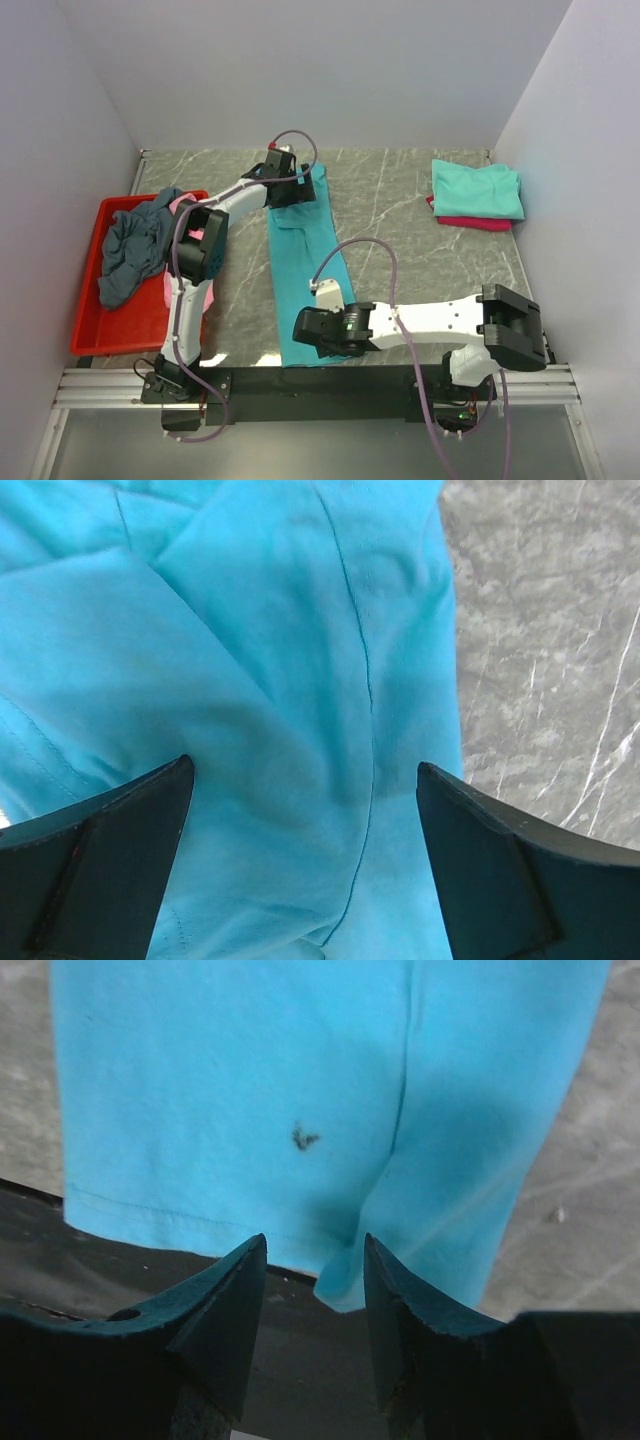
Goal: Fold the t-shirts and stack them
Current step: Fold the tshirt
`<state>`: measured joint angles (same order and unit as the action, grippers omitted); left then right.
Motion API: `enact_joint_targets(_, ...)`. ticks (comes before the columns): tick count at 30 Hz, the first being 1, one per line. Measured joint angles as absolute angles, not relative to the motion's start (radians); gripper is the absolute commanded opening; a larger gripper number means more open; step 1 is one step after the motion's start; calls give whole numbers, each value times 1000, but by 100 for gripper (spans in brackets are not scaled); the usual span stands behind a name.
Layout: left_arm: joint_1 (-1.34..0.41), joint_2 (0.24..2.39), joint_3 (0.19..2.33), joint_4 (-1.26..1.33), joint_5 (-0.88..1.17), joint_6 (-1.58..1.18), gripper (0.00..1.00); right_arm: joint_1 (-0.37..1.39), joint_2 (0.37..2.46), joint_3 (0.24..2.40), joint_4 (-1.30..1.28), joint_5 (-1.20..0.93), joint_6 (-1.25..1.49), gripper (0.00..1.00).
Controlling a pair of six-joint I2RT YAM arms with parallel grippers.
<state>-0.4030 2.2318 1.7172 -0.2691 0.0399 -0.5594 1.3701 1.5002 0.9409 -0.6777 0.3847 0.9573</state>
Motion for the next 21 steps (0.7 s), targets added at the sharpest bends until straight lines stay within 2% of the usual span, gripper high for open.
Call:
enact_joint_targets(9,-406,2232,1705,-265,60,-559,99,1414,1540,1006,-844,460,1049,50)
enact_joint_targets(21,-406,2243,1710,-250,85,-559,99,1418,1563,998,-818,436,1054,41)
